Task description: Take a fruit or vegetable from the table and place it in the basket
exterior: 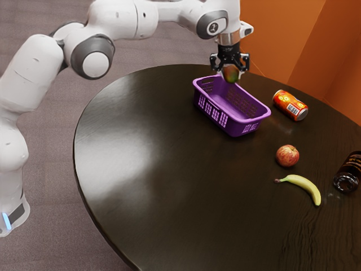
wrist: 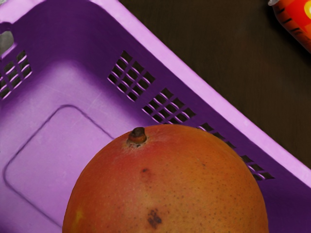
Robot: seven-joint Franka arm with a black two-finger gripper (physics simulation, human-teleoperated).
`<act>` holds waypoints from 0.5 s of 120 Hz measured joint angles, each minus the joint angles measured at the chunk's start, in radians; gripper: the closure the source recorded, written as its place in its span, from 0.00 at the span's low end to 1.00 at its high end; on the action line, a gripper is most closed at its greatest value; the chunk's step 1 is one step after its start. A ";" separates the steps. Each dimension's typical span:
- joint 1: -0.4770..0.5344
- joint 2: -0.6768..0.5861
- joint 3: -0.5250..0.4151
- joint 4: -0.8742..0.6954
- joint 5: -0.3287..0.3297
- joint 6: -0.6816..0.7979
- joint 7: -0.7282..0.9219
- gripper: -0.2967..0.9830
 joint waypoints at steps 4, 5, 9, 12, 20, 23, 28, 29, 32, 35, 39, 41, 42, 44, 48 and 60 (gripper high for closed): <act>0.005 0.010 -0.002 0.011 0.000 0.001 0.005 0.50; 0.006 0.011 -0.003 0.013 0.000 0.001 0.006 0.50; 0.009 0.016 -0.004 0.018 0.000 0.002 0.010 0.50; 0.010 0.019 -0.005 0.020 0.000 0.002 0.013 0.50; 0.010 0.018 -0.006 0.022 0.000 0.003 0.020 0.51; 0.010 0.017 -0.007 0.022 0.000 0.003 0.023 0.50; 0.009 0.013 -0.007 0.016 -0.009 0.004 0.027 0.43; 0.009 0.012 -0.007 0.015 -0.013 0.004 0.028 0.42; 0.010 0.011 -0.006 0.013 -0.025 0.005 0.030 0.39; 0.010 0.011 -0.005 0.011 -0.034 0.005 0.033 0.37; 0.010 0.011 -0.004 0.009 -0.045 0.006 0.036 0.34; 0.010 0.010 -0.003 0.009 -0.049 0.006 0.038 0.33; 0.010 0.010 -0.003 0.008 -0.051 0.006 0.039 0.32; 0.010 0.009 -0.002 0.008 -0.055 0.006 0.040 0.31; 0.009 0.003 -0.002 -0.002 -0.062 0.007 0.043 0.30; 0.004 -0.065 0.012 -0.090 -0.093 0.014 0.048 0.26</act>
